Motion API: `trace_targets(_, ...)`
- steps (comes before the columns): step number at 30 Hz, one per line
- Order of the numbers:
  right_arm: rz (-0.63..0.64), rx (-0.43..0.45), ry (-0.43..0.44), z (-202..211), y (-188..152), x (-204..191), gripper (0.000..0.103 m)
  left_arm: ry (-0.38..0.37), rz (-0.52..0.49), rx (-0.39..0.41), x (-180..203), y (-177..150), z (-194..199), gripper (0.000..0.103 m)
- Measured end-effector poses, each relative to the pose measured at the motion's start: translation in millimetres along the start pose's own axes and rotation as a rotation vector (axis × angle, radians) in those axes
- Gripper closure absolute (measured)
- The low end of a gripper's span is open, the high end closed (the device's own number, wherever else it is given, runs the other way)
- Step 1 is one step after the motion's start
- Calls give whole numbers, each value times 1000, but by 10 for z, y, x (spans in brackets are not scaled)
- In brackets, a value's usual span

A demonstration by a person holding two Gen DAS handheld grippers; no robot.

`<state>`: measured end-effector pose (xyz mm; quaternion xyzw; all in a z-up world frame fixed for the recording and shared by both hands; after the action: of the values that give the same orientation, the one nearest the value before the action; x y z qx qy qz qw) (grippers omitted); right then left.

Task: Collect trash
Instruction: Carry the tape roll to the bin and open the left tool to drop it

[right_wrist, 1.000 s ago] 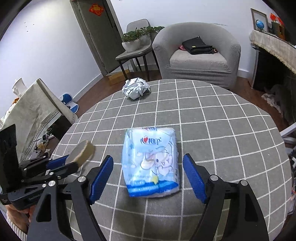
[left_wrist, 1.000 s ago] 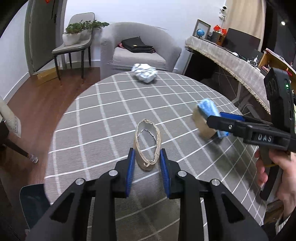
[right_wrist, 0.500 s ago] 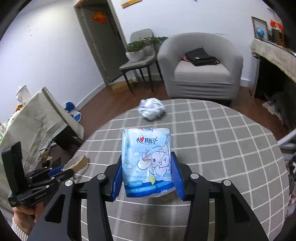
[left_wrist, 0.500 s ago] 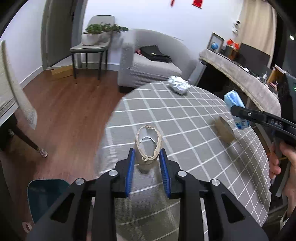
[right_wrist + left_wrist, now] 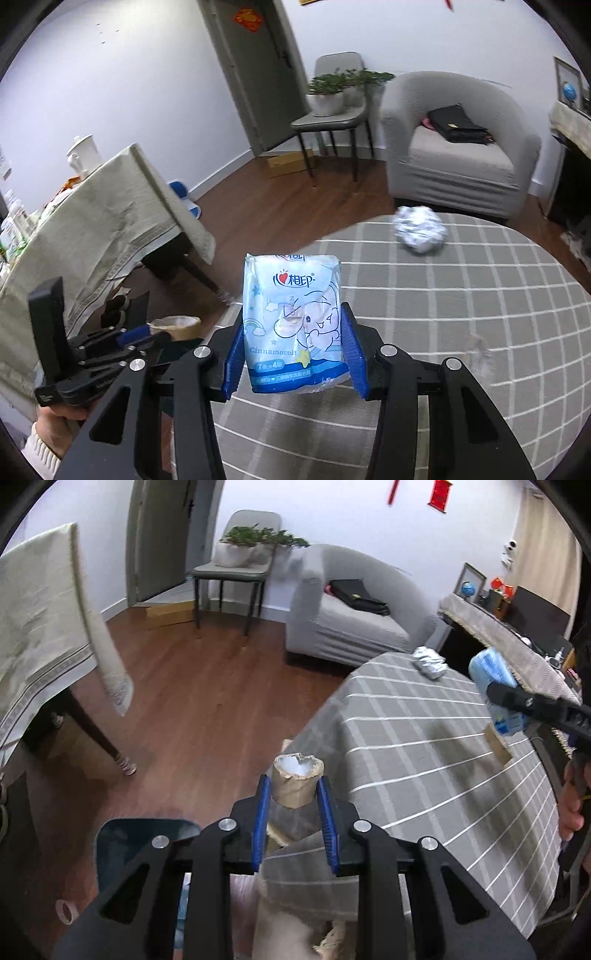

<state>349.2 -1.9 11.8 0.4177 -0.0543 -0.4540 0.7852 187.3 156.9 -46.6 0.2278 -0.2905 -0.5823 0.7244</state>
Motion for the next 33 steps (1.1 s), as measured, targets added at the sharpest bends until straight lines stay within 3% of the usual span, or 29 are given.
trace_targets(20, 125, -105, 145, -750, -27, -1194, 56, 173, 66, -160, -1089, -484, -133, 76)
trace_targets(25, 148, -141, 169, -927, -73, -1408, 56, 238, 47, -245, -1309, -689, -335, 76)
trace_targets(33, 156, -218, 193, -1305, -195, -1665, 55, 262, 22, -381, -1567, -1030, -545, 76)
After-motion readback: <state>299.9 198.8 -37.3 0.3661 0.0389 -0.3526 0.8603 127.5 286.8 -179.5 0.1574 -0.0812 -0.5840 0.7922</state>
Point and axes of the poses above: each gripper's, at about its wrist camera, not at the fingertips, and z roughly against the way its jaws point, x to its right, y to its top, the point moved 2 cm from there along -z, roughly the way its jaws point, and after that the axes turned 3 degrees about y, right-handed, at the moved point
